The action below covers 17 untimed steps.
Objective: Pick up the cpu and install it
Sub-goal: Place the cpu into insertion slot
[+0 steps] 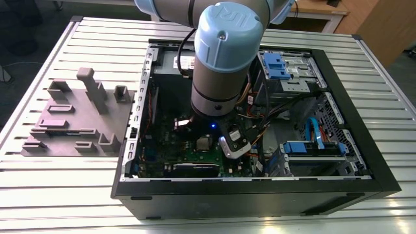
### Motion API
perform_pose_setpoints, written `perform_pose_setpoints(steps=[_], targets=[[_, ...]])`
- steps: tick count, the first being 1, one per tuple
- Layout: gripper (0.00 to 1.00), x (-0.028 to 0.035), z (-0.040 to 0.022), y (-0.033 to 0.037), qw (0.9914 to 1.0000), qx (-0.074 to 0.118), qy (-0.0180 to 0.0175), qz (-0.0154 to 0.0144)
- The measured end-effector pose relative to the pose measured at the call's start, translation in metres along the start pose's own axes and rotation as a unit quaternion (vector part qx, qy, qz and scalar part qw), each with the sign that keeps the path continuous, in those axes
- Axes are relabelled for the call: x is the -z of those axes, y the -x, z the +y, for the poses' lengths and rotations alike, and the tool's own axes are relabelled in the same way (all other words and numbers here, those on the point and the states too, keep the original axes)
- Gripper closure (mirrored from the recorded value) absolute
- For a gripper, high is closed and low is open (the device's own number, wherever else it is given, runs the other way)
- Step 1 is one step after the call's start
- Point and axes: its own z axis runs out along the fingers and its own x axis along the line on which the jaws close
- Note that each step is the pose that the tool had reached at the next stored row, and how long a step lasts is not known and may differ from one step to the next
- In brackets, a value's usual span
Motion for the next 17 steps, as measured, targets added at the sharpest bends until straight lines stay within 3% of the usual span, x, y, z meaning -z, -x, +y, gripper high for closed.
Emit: perform_pose_setpoints(steps=[9,12,17], targets=[[0.51,-0.0001,0.0,-0.0001,1.0,0.0,0.0,0.0],[0.39,-0.0001,0.0,-0.0001,1.0,0.0,0.0,0.0],[0.39,-0.0017,-0.0001,0.0,1.0,-0.002,0.0001,-0.0001]])
